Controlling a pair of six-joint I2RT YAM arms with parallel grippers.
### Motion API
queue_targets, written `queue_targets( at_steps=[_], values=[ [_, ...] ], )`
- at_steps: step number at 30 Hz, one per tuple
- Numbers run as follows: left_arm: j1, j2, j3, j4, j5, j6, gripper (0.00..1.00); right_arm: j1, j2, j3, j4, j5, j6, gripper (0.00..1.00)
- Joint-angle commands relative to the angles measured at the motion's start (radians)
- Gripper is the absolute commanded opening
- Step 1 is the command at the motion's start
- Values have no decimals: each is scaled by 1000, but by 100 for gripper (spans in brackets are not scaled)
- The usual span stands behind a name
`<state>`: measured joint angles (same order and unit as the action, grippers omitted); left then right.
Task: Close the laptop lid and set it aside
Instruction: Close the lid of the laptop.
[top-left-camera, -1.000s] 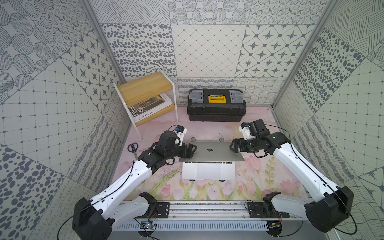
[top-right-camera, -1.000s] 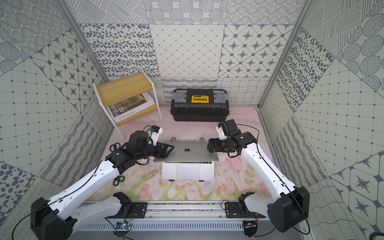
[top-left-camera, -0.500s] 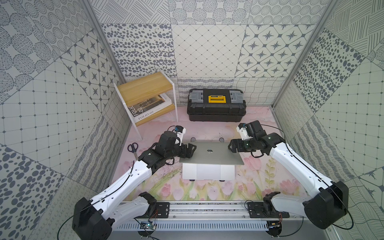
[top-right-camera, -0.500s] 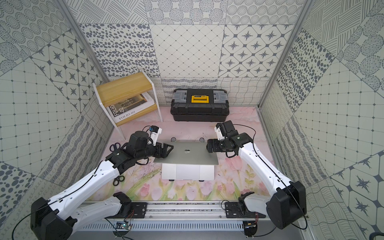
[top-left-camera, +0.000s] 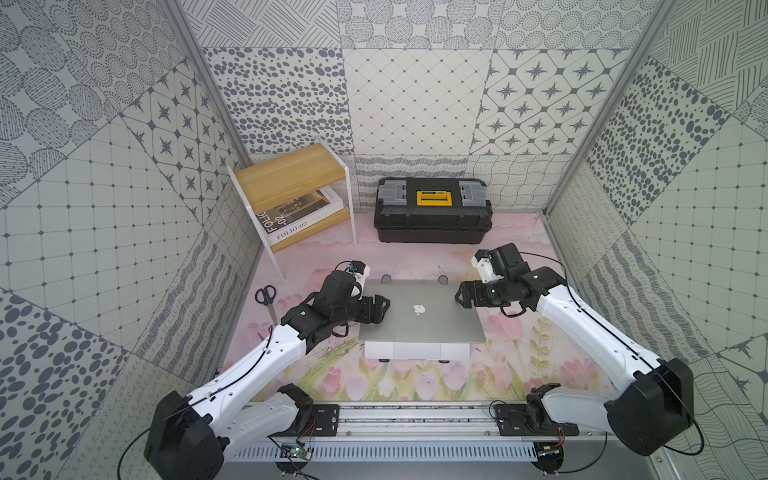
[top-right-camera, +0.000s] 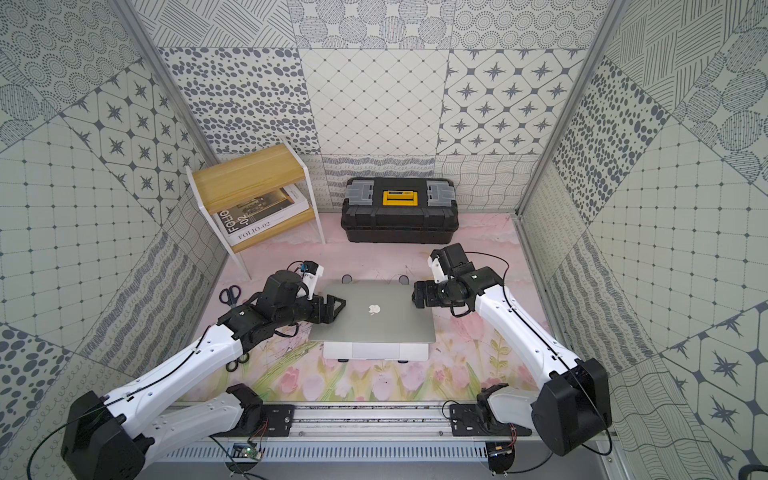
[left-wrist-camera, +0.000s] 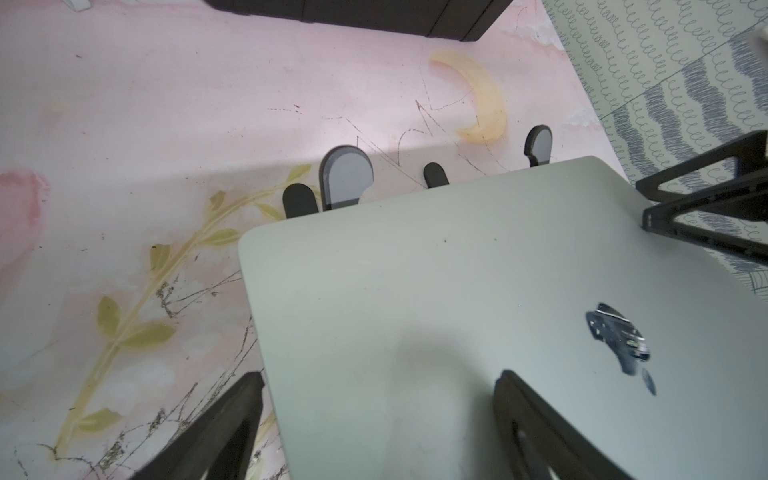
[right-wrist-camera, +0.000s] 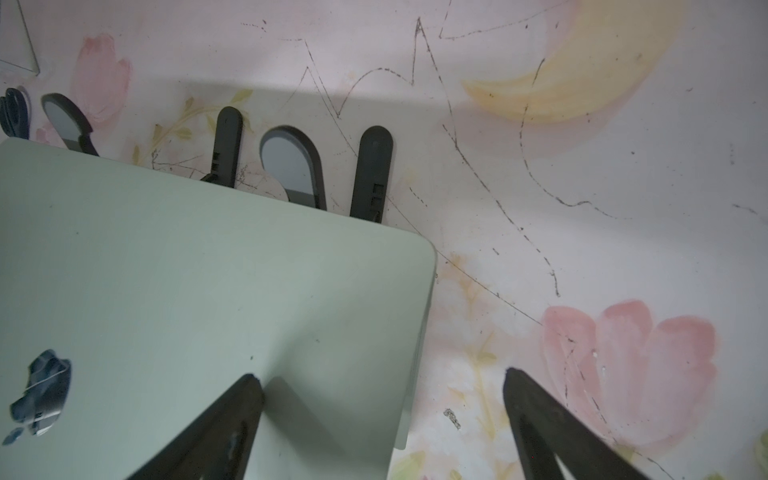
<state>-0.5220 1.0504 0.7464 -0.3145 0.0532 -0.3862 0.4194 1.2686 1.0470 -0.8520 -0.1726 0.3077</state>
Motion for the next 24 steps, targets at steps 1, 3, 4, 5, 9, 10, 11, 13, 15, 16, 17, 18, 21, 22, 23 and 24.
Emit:
queue_targets(
  at_steps=[1,3,4,5,9,10,11,13,15,16,17,18,21,22,23,24],
  values=[
    [0,-6,-17,-37,-2,-22,91,10,-13,-35,-57,1,8,96],
    [0,-15,-4,-55,-11,-21,91,10,-39,-29,-57,-7,17,97],
    [0,-22,6,-64,-13,-20,91,10,-52,-23,-57,-12,24,97],
    [0,-32,21,-80,-15,-20,91,10,-68,-16,-57,-35,30,97],
    [0,-78,44,-123,-1,-33,92,10,-116,-19,-57,-86,65,97],
    [0,-93,45,-127,4,-39,92,10,-126,-26,-59,-101,75,97],
    [0,-110,43,-156,9,-47,92,11,-137,-35,-59,-117,85,97],
    [0,-146,35,-183,18,-57,92,16,-166,-55,-59,-128,113,97],
    [0,-179,23,-210,17,-67,92,20,-193,-73,-65,-131,130,97],
    [0,-195,19,-224,16,-74,92,20,-205,-80,-71,-132,137,97],
    [0,-206,14,-235,19,-79,92,20,-215,-85,-77,-130,140,97],
    [0,-218,6,-243,24,-82,92,20,-222,-91,-82,-128,143,97],
    [0,-233,-30,-235,38,-97,91,20,-232,-113,-88,-115,145,97],
    [1,-232,-44,-225,47,-104,90,20,-230,-120,-87,-96,144,97],
    [1,-226,-58,-213,54,-113,90,20,-229,-128,-87,-77,143,97],
    [1,-220,-73,-200,59,-121,89,20,-226,-136,-85,-60,141,97]
  ],
)
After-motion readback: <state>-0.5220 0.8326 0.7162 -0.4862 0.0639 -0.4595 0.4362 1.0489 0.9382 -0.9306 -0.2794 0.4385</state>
